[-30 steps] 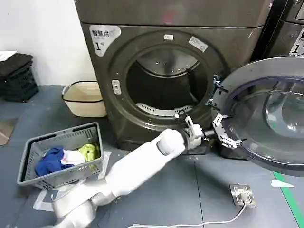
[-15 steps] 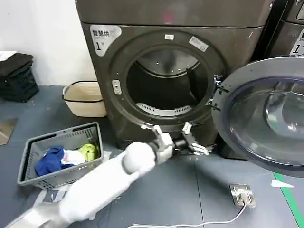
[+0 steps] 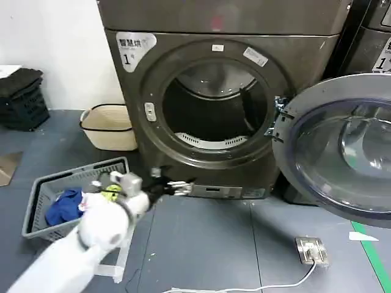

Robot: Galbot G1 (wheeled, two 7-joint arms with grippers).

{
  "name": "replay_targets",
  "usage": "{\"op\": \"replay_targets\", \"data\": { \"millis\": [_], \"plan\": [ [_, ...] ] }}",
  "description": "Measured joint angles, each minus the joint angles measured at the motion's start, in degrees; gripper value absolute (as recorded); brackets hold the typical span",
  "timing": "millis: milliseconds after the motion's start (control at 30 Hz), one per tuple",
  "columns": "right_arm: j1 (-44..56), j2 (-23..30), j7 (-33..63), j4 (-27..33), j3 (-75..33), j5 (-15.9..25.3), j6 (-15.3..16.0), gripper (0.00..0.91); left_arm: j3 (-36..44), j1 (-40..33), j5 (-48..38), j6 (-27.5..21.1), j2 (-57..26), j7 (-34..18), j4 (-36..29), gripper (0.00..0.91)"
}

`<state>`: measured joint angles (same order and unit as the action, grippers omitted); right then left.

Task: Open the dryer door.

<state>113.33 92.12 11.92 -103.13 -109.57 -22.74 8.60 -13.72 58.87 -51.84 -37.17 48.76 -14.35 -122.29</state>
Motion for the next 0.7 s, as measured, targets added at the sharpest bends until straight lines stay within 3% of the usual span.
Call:
{"op": "replay_targets", "data": {
  "millis": [400,700],
  "plan": [
    [-1.60,-5.53,-0.46,1.23,2.63,-0.01,1.12,0.907,-21.45,11.59,-21.28,-5.04,-0.84,-16.16,4.43,0.907],
    [-2.33,-7.66,-1.40,1.61,3.56,-0.29,0.92,0.907,-31.67,14.64,-35.17,-5.03,-0.62,-27.99,9.50,0.907]
  ]
}}
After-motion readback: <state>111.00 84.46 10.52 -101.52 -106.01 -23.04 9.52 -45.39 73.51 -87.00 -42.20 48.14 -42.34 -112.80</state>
